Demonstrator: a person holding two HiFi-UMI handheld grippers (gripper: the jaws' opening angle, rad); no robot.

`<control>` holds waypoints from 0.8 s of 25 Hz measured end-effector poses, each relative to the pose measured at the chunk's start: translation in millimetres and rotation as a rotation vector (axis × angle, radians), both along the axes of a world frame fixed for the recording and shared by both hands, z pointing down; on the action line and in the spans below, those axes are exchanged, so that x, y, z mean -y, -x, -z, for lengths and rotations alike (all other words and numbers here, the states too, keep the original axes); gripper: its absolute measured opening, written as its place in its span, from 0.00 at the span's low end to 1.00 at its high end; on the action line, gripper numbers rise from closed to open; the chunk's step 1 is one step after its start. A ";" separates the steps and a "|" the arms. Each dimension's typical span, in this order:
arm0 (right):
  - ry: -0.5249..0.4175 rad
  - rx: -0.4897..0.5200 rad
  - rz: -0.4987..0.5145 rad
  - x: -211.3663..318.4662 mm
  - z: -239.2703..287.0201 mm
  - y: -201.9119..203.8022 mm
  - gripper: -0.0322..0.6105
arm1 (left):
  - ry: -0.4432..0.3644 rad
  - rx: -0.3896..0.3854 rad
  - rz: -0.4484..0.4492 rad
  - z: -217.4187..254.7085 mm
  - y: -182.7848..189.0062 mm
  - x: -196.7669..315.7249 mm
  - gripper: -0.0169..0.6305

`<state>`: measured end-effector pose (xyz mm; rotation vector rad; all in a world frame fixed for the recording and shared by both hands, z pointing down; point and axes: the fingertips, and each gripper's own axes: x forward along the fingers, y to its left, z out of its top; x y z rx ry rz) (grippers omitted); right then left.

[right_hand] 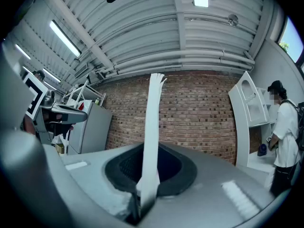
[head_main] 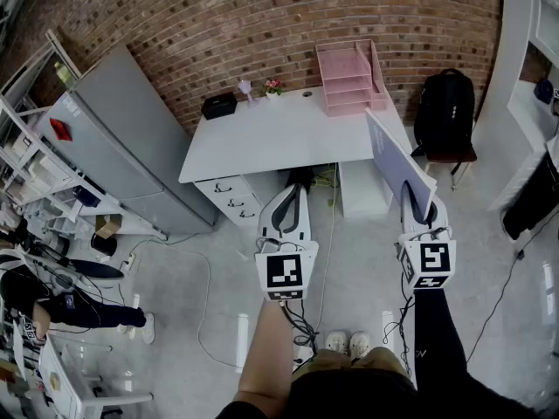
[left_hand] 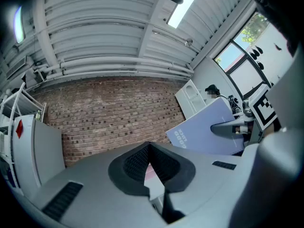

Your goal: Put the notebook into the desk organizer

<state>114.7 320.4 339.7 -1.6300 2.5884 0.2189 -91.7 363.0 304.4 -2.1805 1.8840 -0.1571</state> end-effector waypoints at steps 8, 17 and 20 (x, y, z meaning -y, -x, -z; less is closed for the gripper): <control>0.019 -0.001 -0.033 -10.9 2.8 23.9 0.10 | 0.015 0.004 -0.019 3.9 30.9 -7.6 0.03; 0.030 0.045 -0.074 -6.5 -7.3 41.0 0.10 | 0.014 -0.004 -0.032 -6.9 64.3 -1.8 0.03; 0.037 0.048 -0.075 -1.7 -9.0 47.4 0.10 | 0.017 -0.010 -0.034 -7.8 71.4 3.2 0.03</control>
